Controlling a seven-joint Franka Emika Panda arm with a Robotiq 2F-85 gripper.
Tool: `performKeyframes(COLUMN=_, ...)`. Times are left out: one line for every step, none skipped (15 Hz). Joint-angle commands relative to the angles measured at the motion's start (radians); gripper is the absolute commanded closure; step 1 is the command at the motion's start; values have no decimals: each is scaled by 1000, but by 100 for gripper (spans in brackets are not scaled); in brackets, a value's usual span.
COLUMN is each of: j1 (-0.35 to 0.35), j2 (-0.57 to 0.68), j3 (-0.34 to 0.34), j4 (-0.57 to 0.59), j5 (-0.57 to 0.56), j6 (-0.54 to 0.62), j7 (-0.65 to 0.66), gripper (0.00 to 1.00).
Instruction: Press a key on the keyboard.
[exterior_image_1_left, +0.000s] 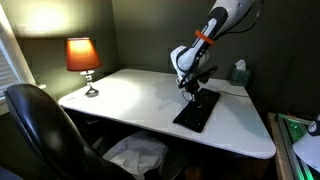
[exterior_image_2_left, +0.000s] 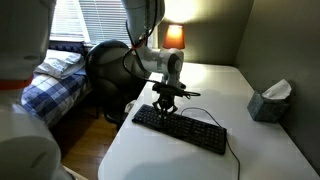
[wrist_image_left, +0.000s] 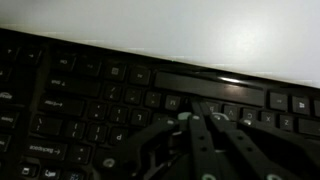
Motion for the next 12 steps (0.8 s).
performKeyframes(j1=-12, j2=43, j3=8, j4=30, j5=14, j6=-6, j7=9, gripper=100)
performKeyframes(j1=-12, j2=41, j3=8, j4=28, j5=14, j6=-6, j7=9, gripper=100)
performKeyframes(j1=-11, j2=36, j3=7, j4=24, j5=13, j6=-4, j7=11, gripper=100)
performKeyframes(j1=-11, j2=32, j3=6, j4=20, j5=13, j6=-2, j7=11, gripper=100)
performKeyframes(j1=-10, j2=28, j3=6, j4=17, j5=11, j6=-2, j7=13, gripper=100)
performKeyframes(j1=-10, j2=22, j3=5, j4=11, j5=10, j6=1, j7=12, gripper=100)
performKeyframes(j1=-11, j2=17, j3=5, j4=6, j5=11, j6=4, j7=12, gripper=100)
performKeyframes(j1=-10, j2=9, j3=5, j4=-2, j5=9, j6=7, j7=12, gripper=100)
performKeyframes(j1=-9, j2=-4, j3=4, j4=-15, j5=7, j6=16, j7=14, gripper=100)
performKeyframes(j1=-8, j2=-15, j3=3, j4=-26, j5=4, j6=21, j7=15, gripper=100)
performKeyframes(j1=-8, j2=-24, j3=2, j4=-36, j5=3, j6=27, j7=18, gripper=100)
performKeyframes(j1=-7, j2=-32, j3=1, j4=-43, j5=1, j6=31, j7=21, gripper=100)
